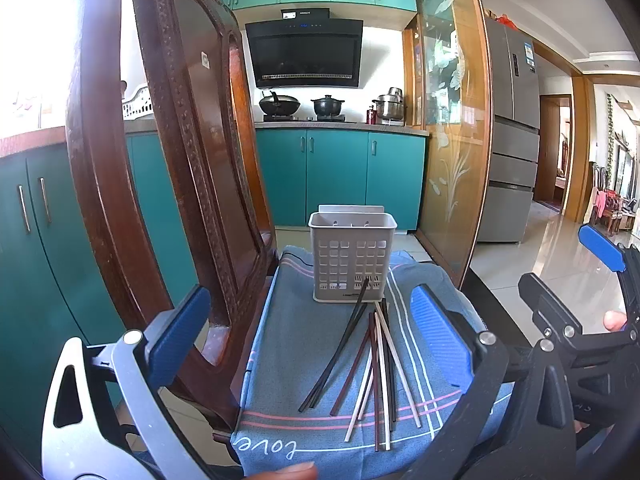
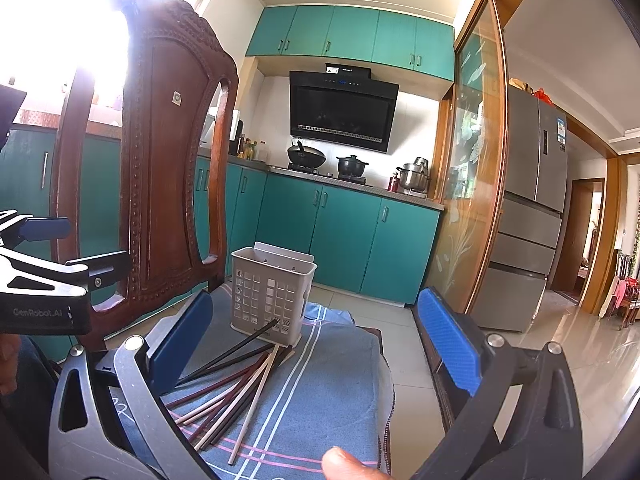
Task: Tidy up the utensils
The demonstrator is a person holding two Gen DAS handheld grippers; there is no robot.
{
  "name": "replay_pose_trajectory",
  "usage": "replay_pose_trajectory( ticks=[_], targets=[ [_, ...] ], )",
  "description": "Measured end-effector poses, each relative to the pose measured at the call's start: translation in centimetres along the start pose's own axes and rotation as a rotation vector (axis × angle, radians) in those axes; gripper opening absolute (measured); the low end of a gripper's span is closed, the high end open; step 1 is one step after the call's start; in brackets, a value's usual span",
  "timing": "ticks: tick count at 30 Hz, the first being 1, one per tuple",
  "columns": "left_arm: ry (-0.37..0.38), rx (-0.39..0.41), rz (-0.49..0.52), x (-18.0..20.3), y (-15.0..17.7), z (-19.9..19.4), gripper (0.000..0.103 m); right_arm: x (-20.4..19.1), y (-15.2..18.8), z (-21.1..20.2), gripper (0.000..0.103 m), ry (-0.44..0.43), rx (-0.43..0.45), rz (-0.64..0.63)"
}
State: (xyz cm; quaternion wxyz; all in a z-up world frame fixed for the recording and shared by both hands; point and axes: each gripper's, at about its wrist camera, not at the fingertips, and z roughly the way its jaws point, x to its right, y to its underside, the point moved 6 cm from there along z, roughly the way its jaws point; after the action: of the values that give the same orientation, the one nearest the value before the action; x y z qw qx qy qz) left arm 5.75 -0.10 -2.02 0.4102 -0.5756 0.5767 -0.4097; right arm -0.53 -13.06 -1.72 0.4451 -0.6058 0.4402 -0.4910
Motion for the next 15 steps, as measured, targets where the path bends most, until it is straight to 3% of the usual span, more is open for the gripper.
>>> replay_pose_trajectory(
  ticks=[15],
  targets=[
    [0.007,-0.003,-0.003,0.04,-0.12,0.12,0.1,0.03,0.05,0.12,0.1,0.002,0.002,-0.001]
  ],
)
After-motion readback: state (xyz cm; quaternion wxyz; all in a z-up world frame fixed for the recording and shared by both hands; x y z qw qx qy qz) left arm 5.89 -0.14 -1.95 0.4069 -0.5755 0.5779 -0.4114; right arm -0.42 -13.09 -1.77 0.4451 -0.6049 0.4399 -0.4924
